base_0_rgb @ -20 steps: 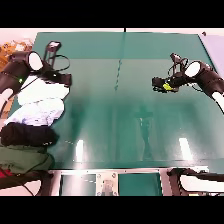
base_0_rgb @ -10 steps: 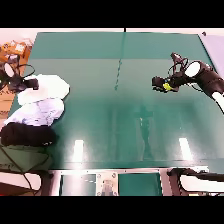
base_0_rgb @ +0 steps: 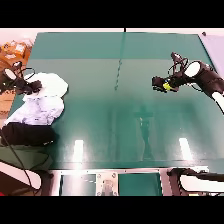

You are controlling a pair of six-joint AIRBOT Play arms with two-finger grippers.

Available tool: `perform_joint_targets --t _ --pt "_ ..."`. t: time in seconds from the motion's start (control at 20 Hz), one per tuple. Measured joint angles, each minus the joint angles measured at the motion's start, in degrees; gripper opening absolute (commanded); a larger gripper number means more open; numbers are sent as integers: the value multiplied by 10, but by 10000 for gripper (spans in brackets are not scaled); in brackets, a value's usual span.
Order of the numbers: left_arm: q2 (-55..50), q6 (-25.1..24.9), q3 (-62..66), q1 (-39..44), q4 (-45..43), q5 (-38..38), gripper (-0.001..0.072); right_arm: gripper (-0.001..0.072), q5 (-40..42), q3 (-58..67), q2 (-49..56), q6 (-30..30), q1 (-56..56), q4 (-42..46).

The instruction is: Fold the shirts.

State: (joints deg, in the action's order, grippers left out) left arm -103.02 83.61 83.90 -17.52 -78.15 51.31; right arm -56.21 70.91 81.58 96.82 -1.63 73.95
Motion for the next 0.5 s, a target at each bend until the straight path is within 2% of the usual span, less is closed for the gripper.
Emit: perform_joint_targets --t 0.25,0.5 --pt "13 -12 148 29 36 97 25 15 -30 0 -3 0 15 0" --pt "100 -6 217 144 54 144 25 13 -66 0 -33 -8 52 2"
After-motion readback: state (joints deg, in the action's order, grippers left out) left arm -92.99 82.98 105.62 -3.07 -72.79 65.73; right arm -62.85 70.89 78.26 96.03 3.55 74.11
